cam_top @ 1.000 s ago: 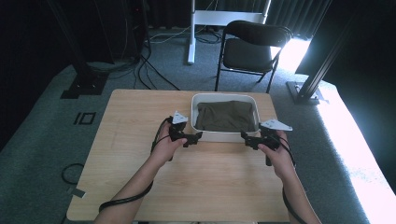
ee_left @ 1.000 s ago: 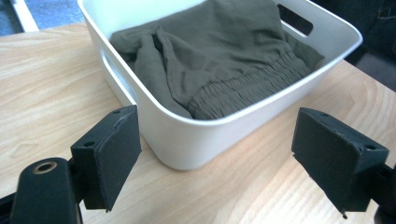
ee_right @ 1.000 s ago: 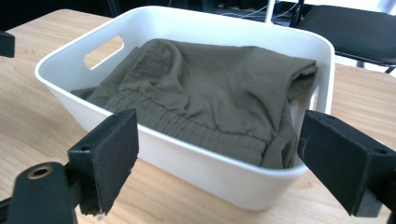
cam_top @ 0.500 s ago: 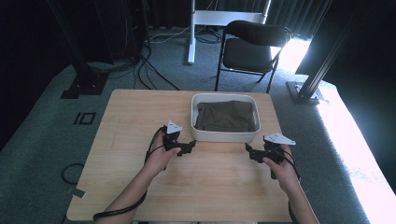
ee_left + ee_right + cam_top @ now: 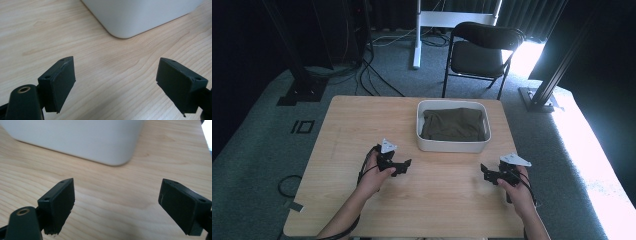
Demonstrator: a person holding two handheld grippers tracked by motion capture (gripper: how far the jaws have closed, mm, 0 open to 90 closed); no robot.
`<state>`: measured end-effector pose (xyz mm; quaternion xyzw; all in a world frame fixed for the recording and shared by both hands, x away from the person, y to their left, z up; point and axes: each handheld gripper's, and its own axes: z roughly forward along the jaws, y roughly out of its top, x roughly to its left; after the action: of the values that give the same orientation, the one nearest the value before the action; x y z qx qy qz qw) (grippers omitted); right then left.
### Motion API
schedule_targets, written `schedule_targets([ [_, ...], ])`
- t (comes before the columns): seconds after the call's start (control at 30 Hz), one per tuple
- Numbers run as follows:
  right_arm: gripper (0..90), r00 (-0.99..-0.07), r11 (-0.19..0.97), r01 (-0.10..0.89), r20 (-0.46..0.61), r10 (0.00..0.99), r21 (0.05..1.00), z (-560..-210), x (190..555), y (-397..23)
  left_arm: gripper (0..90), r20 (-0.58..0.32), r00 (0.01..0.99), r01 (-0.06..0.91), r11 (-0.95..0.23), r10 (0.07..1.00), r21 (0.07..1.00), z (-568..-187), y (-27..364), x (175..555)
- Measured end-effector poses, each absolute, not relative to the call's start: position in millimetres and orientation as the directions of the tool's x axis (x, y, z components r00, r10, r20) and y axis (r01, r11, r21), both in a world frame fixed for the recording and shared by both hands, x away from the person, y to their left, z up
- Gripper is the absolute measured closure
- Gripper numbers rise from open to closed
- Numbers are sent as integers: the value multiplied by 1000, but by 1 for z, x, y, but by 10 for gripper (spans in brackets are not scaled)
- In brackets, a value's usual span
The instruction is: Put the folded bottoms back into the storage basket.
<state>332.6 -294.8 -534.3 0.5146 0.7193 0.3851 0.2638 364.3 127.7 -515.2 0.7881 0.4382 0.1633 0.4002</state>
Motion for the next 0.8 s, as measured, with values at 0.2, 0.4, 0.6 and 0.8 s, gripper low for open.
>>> schedule_targets([
  [0.2, 135, -307, 159, 558, 25, 951, 814, -541, 325, -299, 172, -85, 551, 574, -303, 830, 761, -521, 137, 358],
  [0.4, 135, -275, 163, 595, 9, 961, 787, -553, 317, -304, 172, -100, 513, 606, -278, 852, 745, -531, 148, 350],
  [0.6, 142, -250, 160, 616, -1, 968, 772, -561, 311, -310, 173, -96, 479, 627, -263, 873, 733, -537, 159, 343],
  [0.8, 142, -192, 112, 659, 22, 981, 744, -562, 306, -315, 173, -94, 436, 662, -248, 895, 707, -548, 169, 336],
])
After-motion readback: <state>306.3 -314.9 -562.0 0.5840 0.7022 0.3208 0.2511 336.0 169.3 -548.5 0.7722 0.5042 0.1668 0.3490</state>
